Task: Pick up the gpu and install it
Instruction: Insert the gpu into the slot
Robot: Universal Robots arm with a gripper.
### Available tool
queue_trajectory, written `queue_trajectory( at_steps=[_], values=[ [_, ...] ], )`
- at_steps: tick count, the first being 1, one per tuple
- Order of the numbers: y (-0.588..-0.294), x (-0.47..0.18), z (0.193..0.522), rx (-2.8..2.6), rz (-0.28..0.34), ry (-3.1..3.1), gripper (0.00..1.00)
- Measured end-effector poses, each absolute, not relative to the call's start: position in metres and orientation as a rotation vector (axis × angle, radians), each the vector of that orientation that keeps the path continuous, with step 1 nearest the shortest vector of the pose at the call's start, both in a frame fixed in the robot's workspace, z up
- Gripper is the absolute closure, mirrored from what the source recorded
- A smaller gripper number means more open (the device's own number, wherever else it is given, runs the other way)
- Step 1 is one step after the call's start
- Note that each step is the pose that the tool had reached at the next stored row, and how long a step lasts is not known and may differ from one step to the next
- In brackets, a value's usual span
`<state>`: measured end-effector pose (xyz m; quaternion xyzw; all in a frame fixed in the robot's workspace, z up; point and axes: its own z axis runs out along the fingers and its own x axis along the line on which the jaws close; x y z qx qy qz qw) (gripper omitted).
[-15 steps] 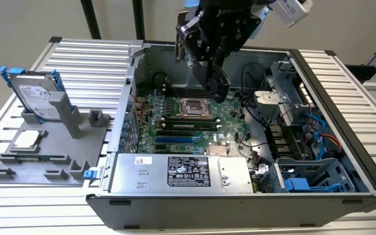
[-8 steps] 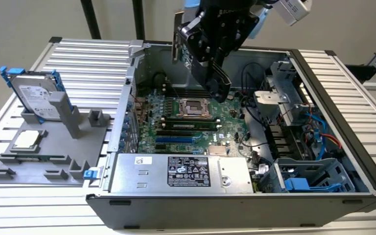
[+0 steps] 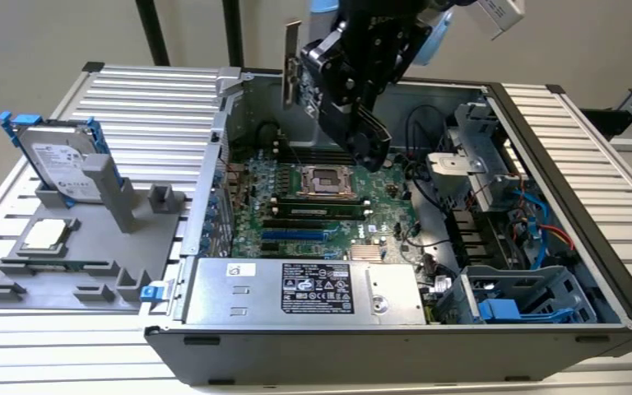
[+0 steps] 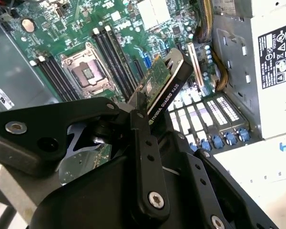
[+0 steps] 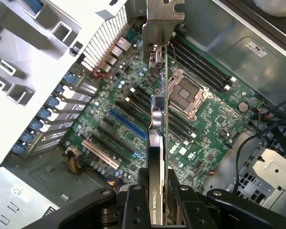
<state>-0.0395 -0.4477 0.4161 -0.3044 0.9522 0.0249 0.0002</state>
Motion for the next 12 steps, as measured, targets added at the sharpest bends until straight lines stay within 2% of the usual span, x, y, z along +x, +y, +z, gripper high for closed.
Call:
queue_trajectory(
  at_steps=[12],
  values=[
    [-0.4477,-0.0386,0.4162,-1.127,0.078,2.934,1.00]
  ],
)
